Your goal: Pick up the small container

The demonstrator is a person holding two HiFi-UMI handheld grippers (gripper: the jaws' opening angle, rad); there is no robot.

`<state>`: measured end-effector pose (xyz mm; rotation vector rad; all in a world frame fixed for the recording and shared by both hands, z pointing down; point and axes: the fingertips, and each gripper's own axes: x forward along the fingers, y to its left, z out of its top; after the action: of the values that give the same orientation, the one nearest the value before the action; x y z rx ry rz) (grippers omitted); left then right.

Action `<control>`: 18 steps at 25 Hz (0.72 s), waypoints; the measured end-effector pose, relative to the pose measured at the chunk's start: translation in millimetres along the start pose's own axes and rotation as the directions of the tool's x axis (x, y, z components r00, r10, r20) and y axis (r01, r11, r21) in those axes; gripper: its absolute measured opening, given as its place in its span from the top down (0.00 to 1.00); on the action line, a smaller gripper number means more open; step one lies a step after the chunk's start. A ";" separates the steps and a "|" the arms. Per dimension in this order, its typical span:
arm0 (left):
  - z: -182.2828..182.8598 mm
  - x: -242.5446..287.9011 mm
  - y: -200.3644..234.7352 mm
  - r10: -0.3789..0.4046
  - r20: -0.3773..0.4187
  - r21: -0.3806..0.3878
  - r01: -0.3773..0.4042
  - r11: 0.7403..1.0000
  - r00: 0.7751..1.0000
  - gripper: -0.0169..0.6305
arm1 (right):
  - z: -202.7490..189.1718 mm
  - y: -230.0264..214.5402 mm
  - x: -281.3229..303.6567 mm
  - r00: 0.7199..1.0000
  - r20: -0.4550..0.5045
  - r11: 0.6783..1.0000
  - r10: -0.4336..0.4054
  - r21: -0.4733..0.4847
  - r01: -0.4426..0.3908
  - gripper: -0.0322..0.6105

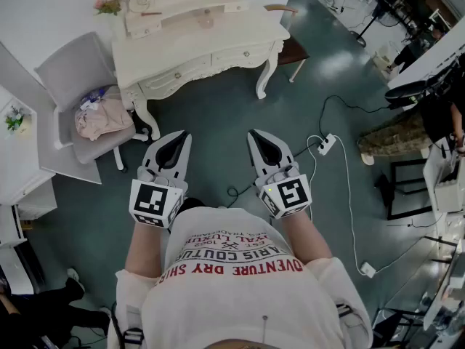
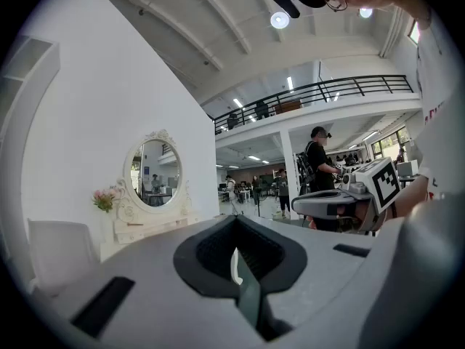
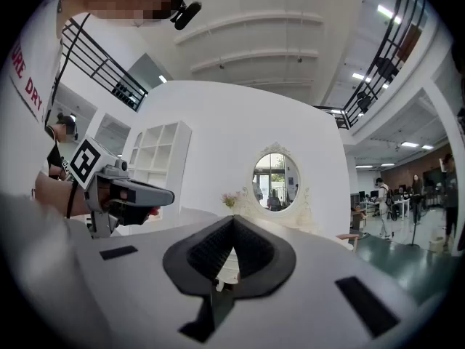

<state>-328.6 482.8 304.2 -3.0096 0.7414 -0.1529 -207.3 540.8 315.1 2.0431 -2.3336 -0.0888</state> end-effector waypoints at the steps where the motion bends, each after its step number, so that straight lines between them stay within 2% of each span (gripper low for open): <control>1: 0.0 0.3 -1.4 -0.002 0.000 -0.002 0.002 1.000 1.000 0.96 | 0.4 0.4 -0.3 1.000 0.001 1.000 0.005 0.000 -0.005 0.95; 14: -8.5 23.1 -25.8 -0.026 -0.017 -0.005 0.026 1.000 1.000 0.96 | -8.5 -18.5 -5.6 1.000 0.017 0.999 0.014 0.034 -0.014 0.95; 18: -12.9 33.1 -28.2 -0.052 -0.015 -0.044 0.051 0.998 0.999 0.96 | -21.2 -28.9 -4.6 1.000 -0.002 0.998 0.010 0.056 -0.010 0.95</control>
<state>-287.8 492.2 321.6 -3.0740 0.6780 -0.1657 -176.8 541.2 334.3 2.0544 -2.3711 -0.0206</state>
